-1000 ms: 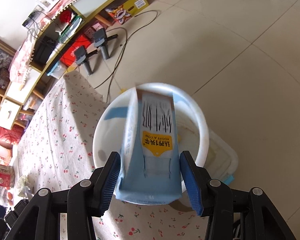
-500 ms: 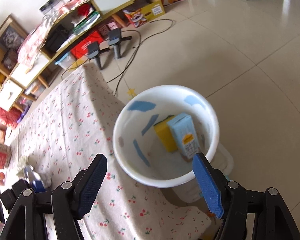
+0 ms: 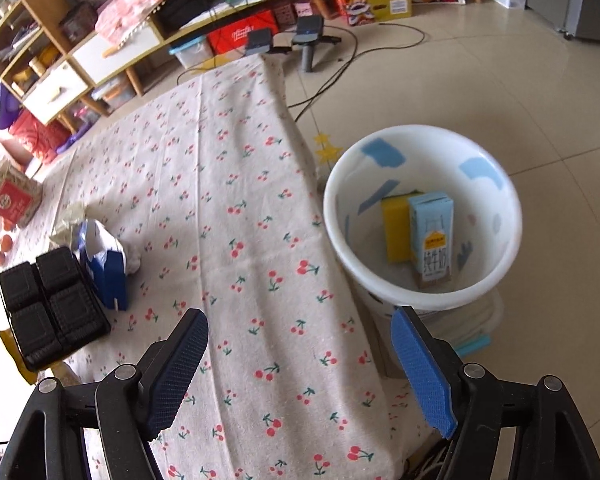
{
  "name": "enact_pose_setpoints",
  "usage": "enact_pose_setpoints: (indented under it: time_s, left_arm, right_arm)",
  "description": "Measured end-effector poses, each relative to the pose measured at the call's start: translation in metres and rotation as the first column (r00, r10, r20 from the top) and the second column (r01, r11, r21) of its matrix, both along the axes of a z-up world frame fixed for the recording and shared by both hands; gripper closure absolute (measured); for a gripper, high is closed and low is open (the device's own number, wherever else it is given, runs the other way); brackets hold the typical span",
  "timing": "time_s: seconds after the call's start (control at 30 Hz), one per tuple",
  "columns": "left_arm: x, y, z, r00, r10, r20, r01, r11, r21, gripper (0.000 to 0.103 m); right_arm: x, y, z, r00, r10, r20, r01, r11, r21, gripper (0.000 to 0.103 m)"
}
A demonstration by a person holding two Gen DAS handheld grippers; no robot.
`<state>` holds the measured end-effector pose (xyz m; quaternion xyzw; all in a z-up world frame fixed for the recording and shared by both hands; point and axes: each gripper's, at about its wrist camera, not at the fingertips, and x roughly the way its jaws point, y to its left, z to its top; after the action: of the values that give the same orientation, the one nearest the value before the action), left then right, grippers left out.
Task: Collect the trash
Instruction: 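Grasp the black plastic tray with the left tool while the right tool grasps the blue tissue box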
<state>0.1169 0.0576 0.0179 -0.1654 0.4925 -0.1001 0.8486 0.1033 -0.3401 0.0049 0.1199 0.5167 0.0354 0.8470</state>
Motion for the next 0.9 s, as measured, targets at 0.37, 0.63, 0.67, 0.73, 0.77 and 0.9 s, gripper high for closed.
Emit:
enact_pose_setpoints:
  time_s: [0.37,0.63,0.67,0.73,0.77,0.9]
  left_arm:
    - [0.014,-0.006,-0.019,0.997,-0.018,-0.069,0.013,0.997,-0.075,0.039]
    - [0.022,-0.016,-0.033,0.995,-0.025,-0.102,0.023,0.999,-0.024,0.057]
    - [0.022,-0.016,-0.034,0.994,-0.024,-0.102,0.022,1.000,-0.019,0.058]
    - [0.022,-0.017,-0.033,0.996,-0.022,-0.092,0.020,1.000,-0.020,0.060]
    - [0.022,-0.017,-0.030,0.996,-0.027,-0.082,0.026,0.999,-0.024,0.062]
    - [0.013,-0.017,-0.015,0.999,-0.048,-0.025,0.047,0.998,-0.043,0.068]
  right_arm:
    - [0.004,0.015,-0.007,1.000,0.022,-0.019,-0.022,1.000,-0.020,0.023]
    - [0.004,0.020,-0.009,0.999,0.031,-0.026,-0.032,0.999,-0.024,0.023]
    - [0.004,0.020,-0.009,0.999,0.031,-0.027,-0.032,0.999,-0.024,0.023]
    - [0.005,0.020,-0.010,0.999,0.031,-0.028,-0.032,0.999,-0.024,0.023]
    - [0.005,0.020,-0.010,0.999,0.031,-0.028,-0.031,0.999,-0.023,0.023]
    - [0.005,0.023,-0.009,0.999,0.033,-0.022,-0.034,0.999,-0.025,0.023]
